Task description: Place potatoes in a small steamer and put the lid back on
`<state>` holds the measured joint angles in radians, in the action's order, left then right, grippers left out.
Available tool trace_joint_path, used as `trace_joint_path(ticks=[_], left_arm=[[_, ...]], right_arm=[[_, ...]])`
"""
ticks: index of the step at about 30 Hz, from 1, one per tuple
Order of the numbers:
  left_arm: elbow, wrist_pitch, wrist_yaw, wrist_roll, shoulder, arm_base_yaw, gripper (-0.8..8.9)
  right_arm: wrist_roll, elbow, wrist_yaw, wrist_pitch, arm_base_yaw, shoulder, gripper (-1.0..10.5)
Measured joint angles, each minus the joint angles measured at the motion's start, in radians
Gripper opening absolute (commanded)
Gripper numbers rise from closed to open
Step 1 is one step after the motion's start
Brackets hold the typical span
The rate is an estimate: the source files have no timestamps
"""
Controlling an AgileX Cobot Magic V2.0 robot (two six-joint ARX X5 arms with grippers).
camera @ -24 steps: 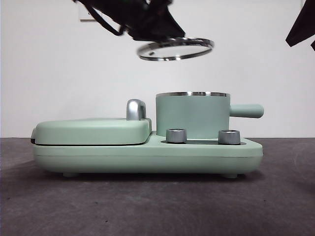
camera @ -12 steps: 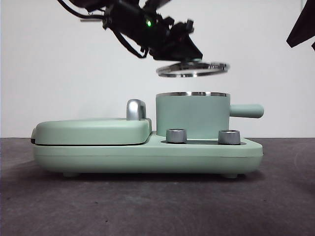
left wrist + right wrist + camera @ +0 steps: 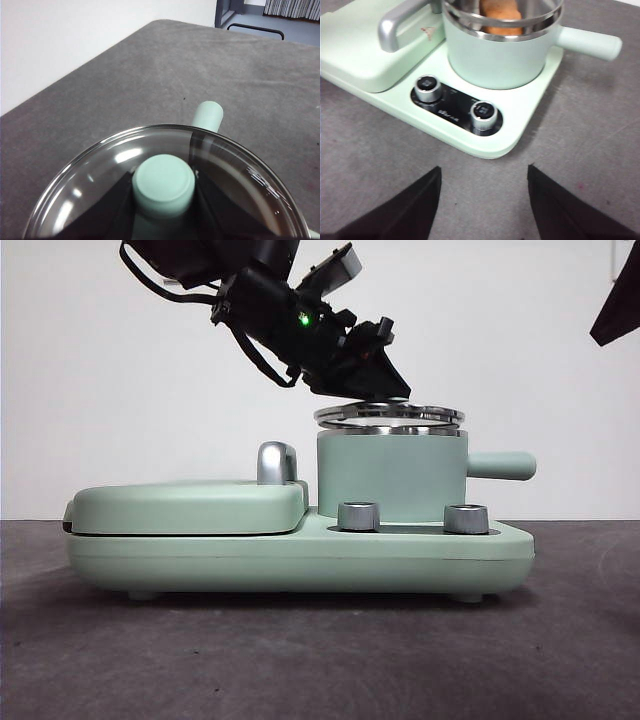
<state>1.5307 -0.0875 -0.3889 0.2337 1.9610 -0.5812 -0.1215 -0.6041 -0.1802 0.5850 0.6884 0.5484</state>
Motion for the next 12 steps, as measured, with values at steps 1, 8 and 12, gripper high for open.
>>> trace_joint_path(ticks=[1, 8, 12], left_arm=[[0.000, 0.002, 0.000, 0.002, 0.002, 0.000, 0.13], [0.000, 0.002, 0.000, 0.003, 0.011, 0.000, 0.13], [0.004, -0.006, -0.003, 0.003, 0.021, 0.000, 0.13]], right_arm=[[0.000, 0.000, -0.001, 0.000, 0.000, 0.000, 2.7], [0.000, 0.000, -0.004, 0.002, 0.000, 0.000, 2.7], [0.000, 0.000, -0.006, 0.006, 0.000, 0.000, 2.7]])
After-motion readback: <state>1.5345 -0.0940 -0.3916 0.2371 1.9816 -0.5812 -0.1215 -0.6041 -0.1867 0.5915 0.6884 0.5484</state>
